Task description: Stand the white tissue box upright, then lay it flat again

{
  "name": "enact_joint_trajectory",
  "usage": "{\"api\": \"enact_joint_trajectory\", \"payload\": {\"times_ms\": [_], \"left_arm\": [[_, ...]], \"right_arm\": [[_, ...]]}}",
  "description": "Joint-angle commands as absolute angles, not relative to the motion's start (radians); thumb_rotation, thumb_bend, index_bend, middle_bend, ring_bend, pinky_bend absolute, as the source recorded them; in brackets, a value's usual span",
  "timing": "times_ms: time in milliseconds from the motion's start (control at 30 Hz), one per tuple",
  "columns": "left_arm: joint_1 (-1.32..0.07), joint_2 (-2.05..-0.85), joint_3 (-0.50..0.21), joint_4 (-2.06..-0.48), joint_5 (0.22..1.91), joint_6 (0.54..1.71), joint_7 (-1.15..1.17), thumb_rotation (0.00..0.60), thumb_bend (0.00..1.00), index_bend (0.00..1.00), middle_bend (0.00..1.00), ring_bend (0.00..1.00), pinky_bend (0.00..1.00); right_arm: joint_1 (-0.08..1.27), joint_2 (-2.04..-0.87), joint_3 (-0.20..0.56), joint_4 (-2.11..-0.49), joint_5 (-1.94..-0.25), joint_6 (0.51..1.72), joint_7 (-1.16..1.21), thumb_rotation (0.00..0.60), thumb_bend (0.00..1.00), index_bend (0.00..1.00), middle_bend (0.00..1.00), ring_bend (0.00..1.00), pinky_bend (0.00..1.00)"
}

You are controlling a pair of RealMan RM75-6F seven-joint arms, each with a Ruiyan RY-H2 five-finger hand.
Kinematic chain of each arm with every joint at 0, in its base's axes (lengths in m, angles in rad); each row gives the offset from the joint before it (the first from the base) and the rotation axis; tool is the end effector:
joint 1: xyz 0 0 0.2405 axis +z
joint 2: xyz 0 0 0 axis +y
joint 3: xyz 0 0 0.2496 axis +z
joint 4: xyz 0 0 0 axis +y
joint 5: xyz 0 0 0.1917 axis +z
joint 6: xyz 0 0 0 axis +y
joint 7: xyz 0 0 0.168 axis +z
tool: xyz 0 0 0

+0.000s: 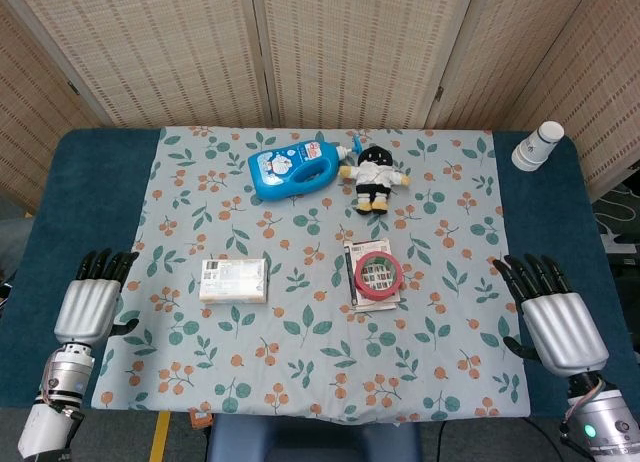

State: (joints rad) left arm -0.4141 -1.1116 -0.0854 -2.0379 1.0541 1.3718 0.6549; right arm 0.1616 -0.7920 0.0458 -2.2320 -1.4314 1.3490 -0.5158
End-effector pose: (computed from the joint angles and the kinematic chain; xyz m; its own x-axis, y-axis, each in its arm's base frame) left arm -0.2068 0.2689 0.1373 0.5665 0.1432 0.8115 0.8221 -0.0306 -0.5685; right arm -0.1913 -0.2045 0.1969 0.5929 -0.1203 0.7962 -0.8047 -0.1250 0.5803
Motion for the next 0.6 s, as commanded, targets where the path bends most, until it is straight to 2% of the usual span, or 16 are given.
{"api": "enact_joint_trajectory", "payload": {"times_ms": [33,600], "left_arm": [[-0.417,-1.113,-0.093,-2.040,1.053,1.372,0.649,0.600,0.13,0.11,0.11,0.00,0.05],[-0.422,-1.139,-0.084,-2.068,1.089,1.377,0.678,0.600,0.13,0.11,0.11,0.00,0.06]], "right_arm": [[0.162,-0.793,0.045,-2.232,-1.430,1.349,-0.516,0.600,0.11,0.07,0.06,0.00,0.03],[0.140,-0.760,0.033,-2.243,-1.473,1.382,-0.473,0.600,0.11,0.07,0.06,0.00,0.03]]}}
